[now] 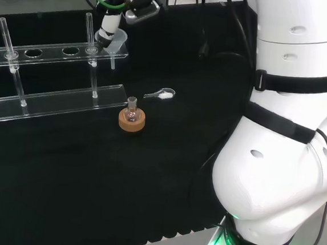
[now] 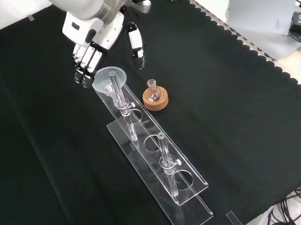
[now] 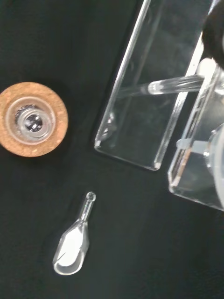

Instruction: Pick up the funnel from the transparent funnel stand.

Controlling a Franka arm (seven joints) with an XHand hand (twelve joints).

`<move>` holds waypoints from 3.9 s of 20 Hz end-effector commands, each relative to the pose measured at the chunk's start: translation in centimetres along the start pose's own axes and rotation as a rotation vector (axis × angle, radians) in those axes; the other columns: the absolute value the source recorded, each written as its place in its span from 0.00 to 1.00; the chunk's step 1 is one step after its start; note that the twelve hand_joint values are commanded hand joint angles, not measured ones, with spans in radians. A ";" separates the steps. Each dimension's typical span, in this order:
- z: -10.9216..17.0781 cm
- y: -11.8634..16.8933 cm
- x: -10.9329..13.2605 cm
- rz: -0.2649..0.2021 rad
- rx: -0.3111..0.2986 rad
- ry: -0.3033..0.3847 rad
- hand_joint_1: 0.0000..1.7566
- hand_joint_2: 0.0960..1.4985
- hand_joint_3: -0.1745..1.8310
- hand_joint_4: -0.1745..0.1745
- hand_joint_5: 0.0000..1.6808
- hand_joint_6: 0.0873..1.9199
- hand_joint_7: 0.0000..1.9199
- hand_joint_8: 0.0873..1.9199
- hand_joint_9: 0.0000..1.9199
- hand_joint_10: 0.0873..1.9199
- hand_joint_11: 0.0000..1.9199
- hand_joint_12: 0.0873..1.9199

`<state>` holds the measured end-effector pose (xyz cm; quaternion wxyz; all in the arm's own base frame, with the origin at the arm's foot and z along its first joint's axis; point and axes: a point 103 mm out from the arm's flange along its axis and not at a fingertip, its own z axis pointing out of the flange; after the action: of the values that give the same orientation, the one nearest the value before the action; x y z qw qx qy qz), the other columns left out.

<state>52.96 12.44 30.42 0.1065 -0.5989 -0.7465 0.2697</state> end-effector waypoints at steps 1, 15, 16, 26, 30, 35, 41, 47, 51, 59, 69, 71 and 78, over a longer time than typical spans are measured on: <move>0.6 0.3 -0.6 0.017 0.051 -0.029 0.42 0.45 0.16 0.37 0.02 0.00 0.00 0.00 0.00 0.42 0.11 0.78; 1.1 1.4 -0.7 -0.002 0.042 -0.020 0.45 0.42 0.19 0.36 0.01 0.00 0.00 0.00 0.00 0.42 0.11 0.78; 1.1 1.5 -0.6 -0.005 0.042 -0.021 0.45 0.42 0.20 0.36 0.01 0.00 0.00 0.00 0.00 0.42 0.11 0.78; 1.9 2.6 -0.5 -0.012 0.059 -0.025 0.44 0.40 0.24 0.36 0.01 0.00 0.01 0.00 0.03 0.45 0.12 0.78; 2.0 2.9 -0.2 -0.011 0.030 -0.038 0.44 0.38 0.26 0.36 0.02 0.00 0.02 0.00 0.08 0.43 0.12 0.78; 2.0 3.3 -0.2 -0.010 0.023 -0.063 0.45 0.35 0.32 0.38 0.05 0.00 0.04 0.17 0.21 0.35 0.14 0.77; 2.0 3.6 -0.3 0.009 0.034 -0.110 0.46 0.34 0.35 0.40 0.08 0.00 0.03 0.31 0.26 0.33 0.16 0.75; 2.1 3.7 -0.2 0.022 0.015 -0.158 0.48 0.35 0.37 0.42 0.16 0.00 0.09 0.34 0.34 0.28 0.18 0.72; 2.0 3.7 -0.4 0.038 0.008 -0.185 0.49 0.37 0.39 0.41 0.21 0.00 0.13 0.34 0.37 0.26 0.20 0.70; 1.1 3.0 -0.7 0.048 -0.062 -0.187 0.49 0.42 0.41 0.43 0.26 0.00 0.17 0.33 0.40 0.24 0.22 0.69; -0.7 1.0 -1.2 0.085 -0.143 -0.251 0.52 0.44 0.41 0.52 0.43 0.30 0.37 0.35 0.54 0.20 0.29 0.65; -1.3 0.5 -1.3 0.094 -0.150 -0.258 0.52 0.44 0.42 0.52 0.44 0.32 0.39 0.36 0.55 0.20 0.30 0.64; -3.1 -2.8 -2.4 0.141 -0.148 -0.289 0.54 0.44 0.42 0.55 0.46 0.35 0.41 0.38 0.57 0.21 0.32 0.64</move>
<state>53.87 11.25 33.02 -0.0537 -0.6053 -0.7380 0.2934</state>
